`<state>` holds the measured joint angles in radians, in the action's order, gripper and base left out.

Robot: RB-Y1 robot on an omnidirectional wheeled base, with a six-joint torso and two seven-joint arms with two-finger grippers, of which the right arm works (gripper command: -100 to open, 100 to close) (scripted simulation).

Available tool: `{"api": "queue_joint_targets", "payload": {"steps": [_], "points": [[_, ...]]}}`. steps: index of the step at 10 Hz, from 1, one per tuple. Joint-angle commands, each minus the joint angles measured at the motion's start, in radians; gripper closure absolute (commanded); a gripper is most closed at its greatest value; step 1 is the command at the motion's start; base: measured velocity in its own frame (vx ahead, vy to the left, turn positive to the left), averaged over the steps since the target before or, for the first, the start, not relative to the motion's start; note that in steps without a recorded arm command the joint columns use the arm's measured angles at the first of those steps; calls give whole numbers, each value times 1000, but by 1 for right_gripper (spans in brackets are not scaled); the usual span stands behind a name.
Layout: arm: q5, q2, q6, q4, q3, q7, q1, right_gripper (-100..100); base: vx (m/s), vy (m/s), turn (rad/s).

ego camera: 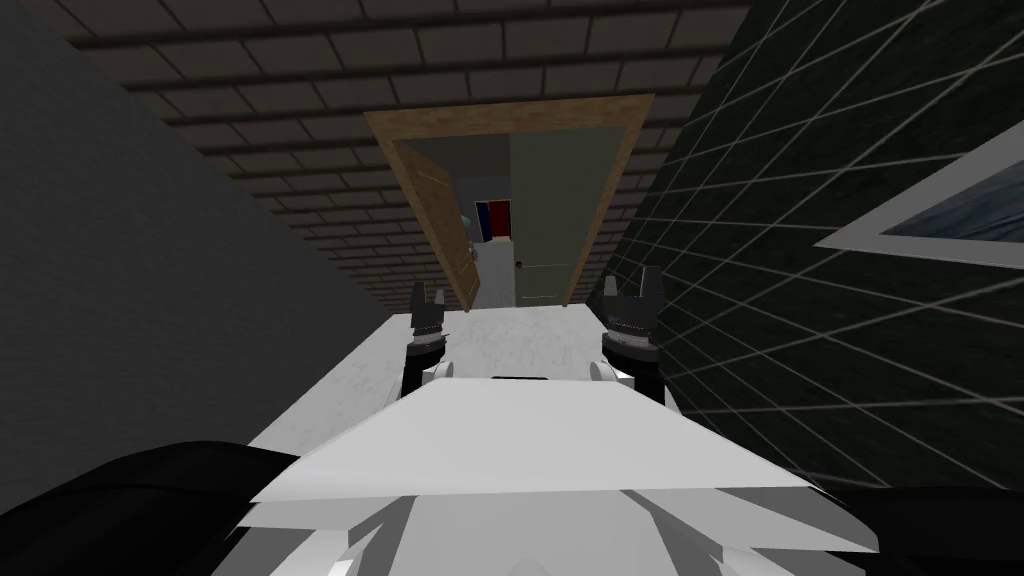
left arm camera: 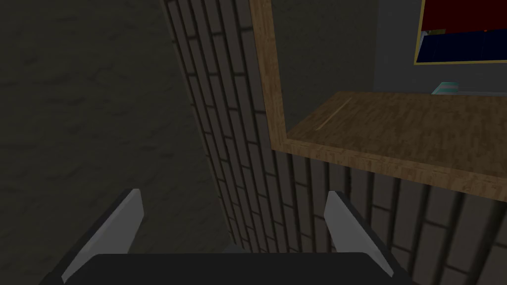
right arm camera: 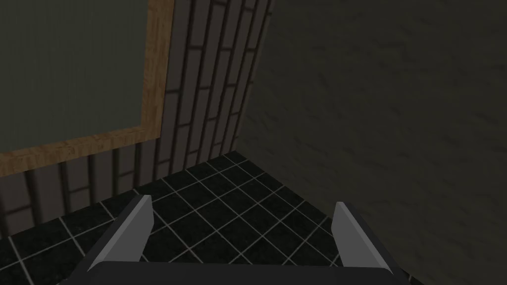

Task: Push the door open

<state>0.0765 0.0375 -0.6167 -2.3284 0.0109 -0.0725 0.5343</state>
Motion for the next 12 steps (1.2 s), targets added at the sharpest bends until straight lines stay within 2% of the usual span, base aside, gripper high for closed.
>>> {"api": "queue_joint_targets", "payload": {"steps": [1,3,7,12], "points": [[-21,-13,-7,35,-15,-24,-12,-100,189,65,11],[-37,-23,-12,62,-28,-42,-22,-100,142,-2,-4],[-89,-47,-29,150,-67,-102,-52,-100,176,-7,4],[-139,-66,-44,233,-104,-158,-80,-100,92,12,1]]}}
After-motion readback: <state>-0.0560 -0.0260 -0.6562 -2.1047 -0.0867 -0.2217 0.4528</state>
